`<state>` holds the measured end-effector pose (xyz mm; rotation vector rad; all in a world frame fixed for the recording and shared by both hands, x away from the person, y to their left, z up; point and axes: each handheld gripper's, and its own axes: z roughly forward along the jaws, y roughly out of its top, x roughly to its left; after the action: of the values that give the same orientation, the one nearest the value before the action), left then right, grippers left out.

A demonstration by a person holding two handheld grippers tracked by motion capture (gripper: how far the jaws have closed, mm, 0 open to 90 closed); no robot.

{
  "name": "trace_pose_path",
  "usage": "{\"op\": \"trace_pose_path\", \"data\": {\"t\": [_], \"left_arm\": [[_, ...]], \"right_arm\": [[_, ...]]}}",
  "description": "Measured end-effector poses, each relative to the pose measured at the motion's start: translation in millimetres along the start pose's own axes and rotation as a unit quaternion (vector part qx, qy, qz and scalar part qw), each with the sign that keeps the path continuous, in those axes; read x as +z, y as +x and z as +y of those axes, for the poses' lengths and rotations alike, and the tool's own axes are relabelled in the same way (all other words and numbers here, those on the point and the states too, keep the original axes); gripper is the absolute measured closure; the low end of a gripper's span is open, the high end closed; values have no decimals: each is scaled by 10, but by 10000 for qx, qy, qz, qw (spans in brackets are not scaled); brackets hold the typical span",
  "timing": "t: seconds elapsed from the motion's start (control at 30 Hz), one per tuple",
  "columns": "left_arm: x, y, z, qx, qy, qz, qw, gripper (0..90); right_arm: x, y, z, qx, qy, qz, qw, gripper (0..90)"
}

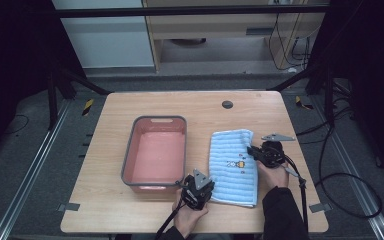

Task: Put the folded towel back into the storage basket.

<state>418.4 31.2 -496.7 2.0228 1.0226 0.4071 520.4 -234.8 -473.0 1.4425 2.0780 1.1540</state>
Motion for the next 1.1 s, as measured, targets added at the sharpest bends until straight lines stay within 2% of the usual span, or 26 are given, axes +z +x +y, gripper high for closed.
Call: {"op": "trace_pose_path", "data": {"t": [0.03, 0.13, 0.23, 0.33, 0.43, 0.47, 0.57, 0.67, 0.7, 0.83, 0.97, 1.1], "left_arm": [[12, -3, -8, -4, 15, 7, 10000, 861], [33, -4, -26, 22, 73, 7, 10000, 861], [41, -2, -33, 23, 85, 11, 10000, 861], [48, -8, -40, 58, 108, 26, 9999, 861], [52, -12, -44, 50, 133, 26, 9999, 861], [54, -10, -45, 72, 141, 34, 9999, 861], [64, -15, -52, 70, 158, 48, 9998, 860], [67, -12, -52, 63, 158, 49, 9998, 859], [69, -11, -53, 40, 156, 51, 9999, 859], [68, -8, -56, 62, 149, 53, 9999, 860], [50, -3, -60, 3, 83, 34, 10000, 860], [3, 8, -38, -14, -27, 5, 10000, 861]], "right_arm": [[16, 2, -8, 16, 64, -12, 10000, 818], [96, 6, -43, -134, 277, -223, 9993, 805], [158, -1, -69, -227, 385, -348, 9984, 780], [185, -5, -89, -220, 447, -397, 9980, 748], [207, -10, -120, -204, 467, -442, 9977, 667], [213, -15, -130, -147, 491, -483, 9975, 631], [213, -40, -145, -69, 484, -495, 9976, 599], [223, -40, -161, 15, 495, -463, 9977, 605], [226, -27, -165, 63, 478, -417, 9980, 680], [236, -2, -167, 107, 484, -293, 9983, 792], [214, -7, -152, 115, 449, -238, 9986, 822], [132, -8, -105, 113, 202, -153, 9996, 825]]}}
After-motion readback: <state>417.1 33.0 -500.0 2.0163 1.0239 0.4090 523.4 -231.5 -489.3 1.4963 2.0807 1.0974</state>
